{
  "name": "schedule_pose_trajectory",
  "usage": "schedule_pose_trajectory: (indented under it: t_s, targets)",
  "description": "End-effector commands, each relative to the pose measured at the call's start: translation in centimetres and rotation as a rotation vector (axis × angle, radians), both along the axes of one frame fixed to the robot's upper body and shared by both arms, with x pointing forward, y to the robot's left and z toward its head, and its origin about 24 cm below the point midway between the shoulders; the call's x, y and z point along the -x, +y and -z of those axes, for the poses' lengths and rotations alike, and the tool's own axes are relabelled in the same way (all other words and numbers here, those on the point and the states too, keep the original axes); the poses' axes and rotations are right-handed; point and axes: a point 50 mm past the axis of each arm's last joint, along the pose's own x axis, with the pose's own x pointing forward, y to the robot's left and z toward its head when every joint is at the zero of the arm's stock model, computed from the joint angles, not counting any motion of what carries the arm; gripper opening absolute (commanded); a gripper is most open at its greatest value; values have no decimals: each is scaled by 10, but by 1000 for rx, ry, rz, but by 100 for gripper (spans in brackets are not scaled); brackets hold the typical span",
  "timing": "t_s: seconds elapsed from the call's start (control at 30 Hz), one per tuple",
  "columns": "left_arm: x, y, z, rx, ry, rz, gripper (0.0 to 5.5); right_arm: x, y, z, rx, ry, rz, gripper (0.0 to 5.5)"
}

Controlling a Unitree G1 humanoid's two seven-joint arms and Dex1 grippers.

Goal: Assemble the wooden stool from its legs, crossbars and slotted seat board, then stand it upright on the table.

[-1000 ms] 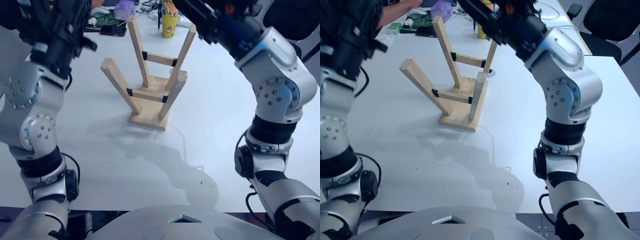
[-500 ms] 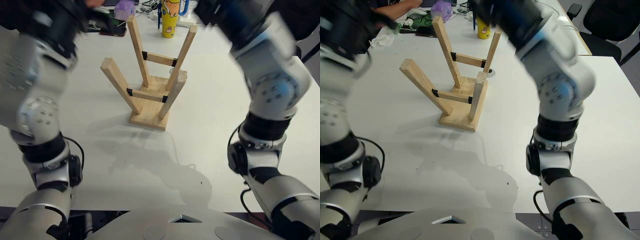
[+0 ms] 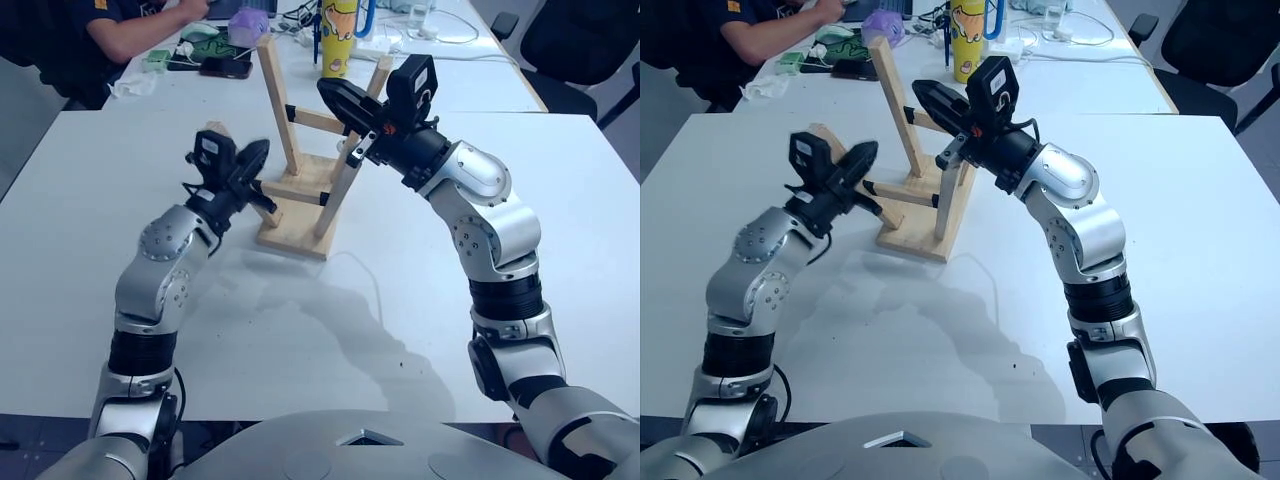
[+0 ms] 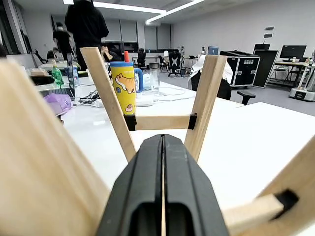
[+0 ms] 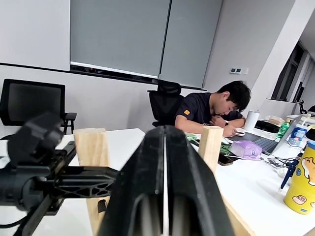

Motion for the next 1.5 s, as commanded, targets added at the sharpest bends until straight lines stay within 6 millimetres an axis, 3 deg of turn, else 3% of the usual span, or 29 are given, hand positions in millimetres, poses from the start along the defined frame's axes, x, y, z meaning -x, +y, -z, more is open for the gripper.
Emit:
schedule_pose_trajectory:
  t_s: [0.03,0.13,0.2,0.3,0.43,0.57,0.73,0.93,1.03,1.13,1.27,1.37,1.5]
  targets:
    - [-2,10,-57,108,-198,-65,0,-10,-9,-3,-76,48,78,2]
    - [6,15,-84,189,-304,-63,0,-18,-19,-25,-210,17,137,2]
    - [12,20,-99,242,-363,-69,0,-26,-27,-29,-236,17,216,2]
    - [13,31,-104,242,-373,-123,0,-43,-39,-13,-126,50,398,2]
    - [8,56,-88,203,-305,-278,0,-51,-52,24,117,126,516,2]
    - [7,73,-75,189,-264,-384,0,-31,-49,67,331,210,329,2]
    - [8,75,-74,188,-263,-401,0,5,-25,84,381,229,-33,2]
    - [7,74,-76,197,-264,-401,0,40,21,51,205,110,-473,2]
    - [8,80,-75,192,-259,-429,0,55,25,36,142,155,-635,2]
    - [10,89,-71,183,-252,-479,0,39,7,57,308,198,-497,2]
    - [16,110,-58,129,-193,-575,0,11,-44,96,638,283,-233,2]
    - [28,133,-19,-28,56,-641,0,-26,-81,111,817,281,94,2]
    - [54,141,50,-178,460,-555,0,-47,-79,122,779,241,277,2]
